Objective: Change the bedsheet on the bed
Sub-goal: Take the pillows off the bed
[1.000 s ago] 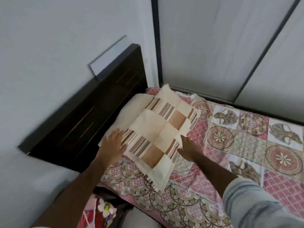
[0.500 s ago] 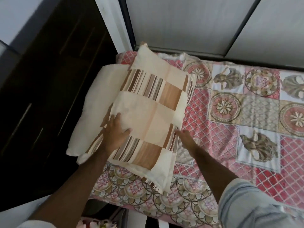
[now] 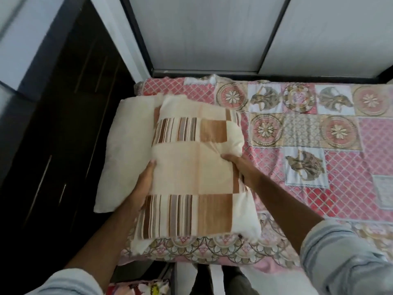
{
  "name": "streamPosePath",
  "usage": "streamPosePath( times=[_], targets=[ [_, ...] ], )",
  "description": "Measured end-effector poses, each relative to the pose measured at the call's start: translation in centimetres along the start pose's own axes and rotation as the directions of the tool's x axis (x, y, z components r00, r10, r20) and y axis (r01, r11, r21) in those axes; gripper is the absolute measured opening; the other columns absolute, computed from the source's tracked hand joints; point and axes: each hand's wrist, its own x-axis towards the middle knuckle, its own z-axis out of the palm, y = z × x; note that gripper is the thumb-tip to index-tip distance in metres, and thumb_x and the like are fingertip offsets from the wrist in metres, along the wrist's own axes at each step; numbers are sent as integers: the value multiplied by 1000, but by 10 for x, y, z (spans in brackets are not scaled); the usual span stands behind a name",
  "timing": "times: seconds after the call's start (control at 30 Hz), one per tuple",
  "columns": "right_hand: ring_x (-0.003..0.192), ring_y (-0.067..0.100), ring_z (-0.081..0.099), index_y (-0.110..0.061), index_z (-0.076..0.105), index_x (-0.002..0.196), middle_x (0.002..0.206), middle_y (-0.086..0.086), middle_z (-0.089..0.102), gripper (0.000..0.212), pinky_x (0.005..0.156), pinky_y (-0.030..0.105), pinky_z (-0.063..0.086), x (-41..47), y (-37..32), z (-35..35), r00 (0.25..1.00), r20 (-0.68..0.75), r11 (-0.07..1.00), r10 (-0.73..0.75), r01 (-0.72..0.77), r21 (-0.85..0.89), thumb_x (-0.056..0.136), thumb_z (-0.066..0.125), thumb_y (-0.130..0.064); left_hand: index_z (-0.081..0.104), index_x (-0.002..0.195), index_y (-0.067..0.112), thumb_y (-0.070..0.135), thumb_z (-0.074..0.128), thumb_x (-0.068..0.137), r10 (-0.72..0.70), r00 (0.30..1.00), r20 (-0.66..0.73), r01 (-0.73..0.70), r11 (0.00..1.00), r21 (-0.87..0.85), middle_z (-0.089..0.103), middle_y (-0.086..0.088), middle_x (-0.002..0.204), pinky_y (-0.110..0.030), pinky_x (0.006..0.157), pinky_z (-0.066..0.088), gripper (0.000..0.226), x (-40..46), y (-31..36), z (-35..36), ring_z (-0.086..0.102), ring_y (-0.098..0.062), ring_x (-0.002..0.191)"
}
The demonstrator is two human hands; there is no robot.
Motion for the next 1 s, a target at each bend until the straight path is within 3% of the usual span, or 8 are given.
streamPosePath(
  times=[0.13,0.3,0.43,0.6,0.7,0.83,0.93,1.0],
  targets=[
    [98,25,73,-13,61,121,111,11,74,40,77,36,61,-102,0,-43,1000,5,999,11,-11,-33,84,77,-13,71,123,27,88,55,74,-138,965,222,164,981,-105,75,-8,115,-50,97,54,80,-35,0,30,71,-28,107],
    [105,34,68,-11,63,115,113,16,70,40,94,51,56,-202,9,-114,993,-114,999,16,-19,-28,81,68,10,74,107,21,74,72,74,6,923,385,-10,1000,6,75,-9,109,-43,95,54,62,-93,35,118,71,-27,99],
    [108,34,67,-10,66,120,115,16,71,34,101,54,51,-272,27,-172,958,-283,982,41,15,191,91,70,-26,61,131,23,53,78,82,197,873,447,-237,971,35,67,3,121,-40,106,46,60,-149,56,204,63,-21,113],
    [87,21,75,-17,67,116,100,6,77,45,66,33,60,-349,70,-229,801,-598,937,-26,228,264,88,68,-52,57,138,29,45,79,85,346,719,603,-460,887,39,66,7,128,-37,109,48,60,-212,52,308,62,-17,120],
    [95,22,74,-15,59,127,109,7,74,59,74,37,62,-391,108,-270,659,-747,911,-91,358,205,84,75,-51,55,139,24,28,72,93,348,595,724,-536,843,35,68,12,112,-18,86,51,49,-271,45,364,65,-13,108],
    [105,22,69,-16,44,133,118,0,66,80,86,43,60,-454,157,-334,492,-858,924,-150,379,55,74,80,-57,52,130,22,31,71,94,379,466,800,-698,713,70,66,-2,117,-31,93,48,42,-353,21,442,63,-24,112],
    [98,10,63,-26,33,130,112,-12,57,64,70,23,59,-513,181,-375,392,-900,923,-192,383,-31,85,74,-47,52,128,20,52,71,87,405,383,830,-788,613,65,64,-4,126,-44,107,46,55,-413,-5,503,60,-26,120],
    [96,7,62,-28,32,131,112,-14,56,65,61,16,55,-546,199,-408,352,-910,927,-220,366,-82,85,74,-47,57,119,22,44,69,93,377,332,865,-789,613,36,66,-1,116,-41,103,48,36,-460,-16,534,62,-22,110]
  ],
)
